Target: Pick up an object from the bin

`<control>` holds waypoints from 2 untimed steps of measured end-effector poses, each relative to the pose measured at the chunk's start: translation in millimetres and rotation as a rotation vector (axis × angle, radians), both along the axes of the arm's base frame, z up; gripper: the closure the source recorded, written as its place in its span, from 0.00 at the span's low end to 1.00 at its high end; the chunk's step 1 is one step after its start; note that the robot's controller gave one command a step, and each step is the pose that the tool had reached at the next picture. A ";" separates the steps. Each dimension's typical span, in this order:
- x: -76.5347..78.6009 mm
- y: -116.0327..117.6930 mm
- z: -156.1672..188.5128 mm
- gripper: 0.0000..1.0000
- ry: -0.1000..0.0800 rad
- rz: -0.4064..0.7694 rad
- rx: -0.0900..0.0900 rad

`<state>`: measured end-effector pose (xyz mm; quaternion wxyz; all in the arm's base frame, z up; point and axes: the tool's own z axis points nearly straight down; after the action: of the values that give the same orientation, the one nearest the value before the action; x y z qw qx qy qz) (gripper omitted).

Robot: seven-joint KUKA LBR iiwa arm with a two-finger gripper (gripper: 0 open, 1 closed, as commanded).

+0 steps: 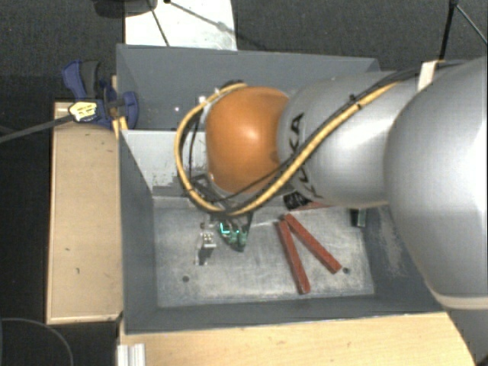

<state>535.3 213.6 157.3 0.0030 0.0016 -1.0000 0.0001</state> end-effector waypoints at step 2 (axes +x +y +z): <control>12.2 -43.1 -47.7 0.00 -0.014 0.048 0.004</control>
Offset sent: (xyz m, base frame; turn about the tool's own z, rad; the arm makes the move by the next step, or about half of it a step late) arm 0.0157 -0.0732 -0.0846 -0.0716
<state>547.5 170.5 109.6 -0.0041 0.0256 -0.9997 -0.0017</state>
